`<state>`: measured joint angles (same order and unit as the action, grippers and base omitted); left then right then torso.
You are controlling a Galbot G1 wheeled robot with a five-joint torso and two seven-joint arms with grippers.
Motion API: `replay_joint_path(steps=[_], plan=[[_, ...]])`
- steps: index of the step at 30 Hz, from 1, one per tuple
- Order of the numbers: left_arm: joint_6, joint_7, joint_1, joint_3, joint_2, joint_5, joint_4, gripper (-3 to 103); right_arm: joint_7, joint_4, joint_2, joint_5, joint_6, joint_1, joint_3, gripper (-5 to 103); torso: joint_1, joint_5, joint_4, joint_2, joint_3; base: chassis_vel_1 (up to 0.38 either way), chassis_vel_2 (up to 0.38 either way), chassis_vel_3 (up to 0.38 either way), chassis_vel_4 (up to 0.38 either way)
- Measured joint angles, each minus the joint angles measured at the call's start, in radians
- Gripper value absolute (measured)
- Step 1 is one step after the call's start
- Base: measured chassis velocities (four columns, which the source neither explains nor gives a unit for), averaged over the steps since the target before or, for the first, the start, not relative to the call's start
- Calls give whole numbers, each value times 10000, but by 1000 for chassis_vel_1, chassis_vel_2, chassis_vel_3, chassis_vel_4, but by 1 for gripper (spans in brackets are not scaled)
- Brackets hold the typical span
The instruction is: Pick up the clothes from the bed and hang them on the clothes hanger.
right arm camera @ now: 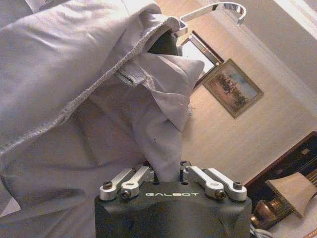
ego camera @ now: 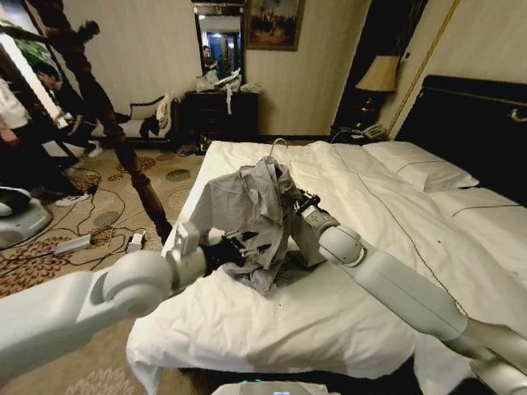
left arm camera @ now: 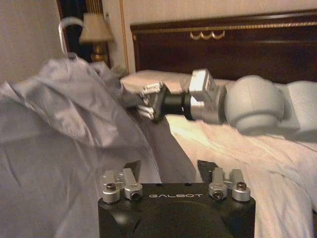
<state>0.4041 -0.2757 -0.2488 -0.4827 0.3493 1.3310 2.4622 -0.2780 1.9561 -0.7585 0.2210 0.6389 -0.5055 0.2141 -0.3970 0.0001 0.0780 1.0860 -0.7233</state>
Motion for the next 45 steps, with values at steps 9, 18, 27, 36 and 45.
replay_joint_path(steps=[9,18,27,36,45], plan=[[-686,260,-50,1695,-251,65,-964,98,103,645,465,-1093,-891,-1183,-1034,18,-2,-1,-1,-1,-1,0,0,0,0],[-929,1595,588,1642,187,-292,-2886,100,469,850,698,-3088,-2134,-2004,-1622,18,-3,-1,1,-1,-2,0,0,0,0],[-1292,3295,675,1411,-151,-1381,-3650,100,708,618,526,-4726,-2968,-2186,-1616,18,-2,-2,-1,-2,-1,0,0,0,0],[-1314,4194,1038,707,129,-1770,-4197,101,900,551,395,-5551,-3559,-1967,-1260,18,-2,-4,-4,-2,-1,0,0,0,0],[-1032,4189,2406,-694,885,-1110,-4425,89,1032,484,371,-6260,-4893,-2101,-1517,18,-3,-1,0,-2,-2,0,0,0,0]])
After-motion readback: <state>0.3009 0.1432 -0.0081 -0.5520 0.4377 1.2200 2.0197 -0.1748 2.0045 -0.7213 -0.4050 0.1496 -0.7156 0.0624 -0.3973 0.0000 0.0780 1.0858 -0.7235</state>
